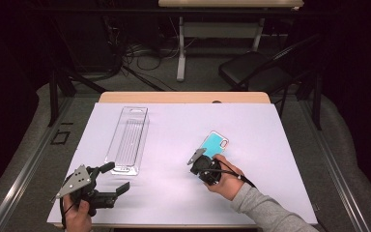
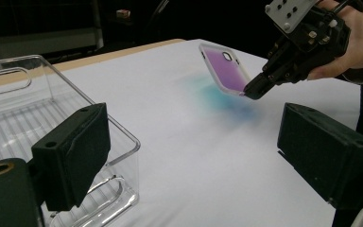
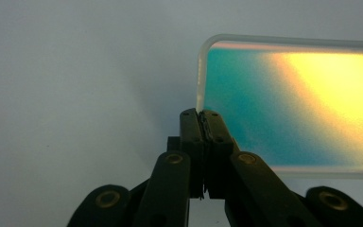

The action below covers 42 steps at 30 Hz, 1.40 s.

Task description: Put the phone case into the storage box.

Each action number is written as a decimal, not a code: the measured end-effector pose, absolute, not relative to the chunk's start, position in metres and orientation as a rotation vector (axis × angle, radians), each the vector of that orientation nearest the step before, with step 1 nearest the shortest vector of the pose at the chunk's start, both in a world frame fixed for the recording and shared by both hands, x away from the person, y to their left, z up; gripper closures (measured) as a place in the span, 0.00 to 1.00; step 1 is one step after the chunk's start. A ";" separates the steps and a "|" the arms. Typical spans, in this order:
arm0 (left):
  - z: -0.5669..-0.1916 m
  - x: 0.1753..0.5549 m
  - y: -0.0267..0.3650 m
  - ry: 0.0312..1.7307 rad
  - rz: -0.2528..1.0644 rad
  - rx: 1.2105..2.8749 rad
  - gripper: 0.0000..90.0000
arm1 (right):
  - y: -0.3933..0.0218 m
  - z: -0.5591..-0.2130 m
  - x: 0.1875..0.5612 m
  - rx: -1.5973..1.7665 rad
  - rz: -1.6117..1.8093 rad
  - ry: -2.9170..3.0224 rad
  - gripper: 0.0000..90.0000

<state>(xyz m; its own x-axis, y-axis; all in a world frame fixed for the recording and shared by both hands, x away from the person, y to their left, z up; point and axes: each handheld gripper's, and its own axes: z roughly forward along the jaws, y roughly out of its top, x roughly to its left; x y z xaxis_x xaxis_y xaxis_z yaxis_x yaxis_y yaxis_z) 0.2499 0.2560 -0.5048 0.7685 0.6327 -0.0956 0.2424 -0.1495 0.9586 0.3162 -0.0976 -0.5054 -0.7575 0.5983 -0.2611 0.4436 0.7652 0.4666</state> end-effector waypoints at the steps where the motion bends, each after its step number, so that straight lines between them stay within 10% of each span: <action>1: -0.504 0.250 0.256 0.697 0.389 1.724 0.12 | -0.098 -0.505 0.315 0.778 0.533 2.560 0.99; 42: -0.440 0.329 0.224 0.883 0.115 1.813 0.13 | -0.086 -0.478 0.300 0.584 0.573 2.482 0.99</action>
<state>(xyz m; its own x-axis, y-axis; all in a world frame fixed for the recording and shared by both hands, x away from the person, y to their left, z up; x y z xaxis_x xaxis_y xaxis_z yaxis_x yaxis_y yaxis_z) 0.3291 0.2236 -0.4402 0.7216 0.6137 -0.3204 0.5113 -0.1603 0.8443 0.3005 -0.0857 -0.4778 -0.7708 0.5062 -0.3869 0.2853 0.8172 0.5009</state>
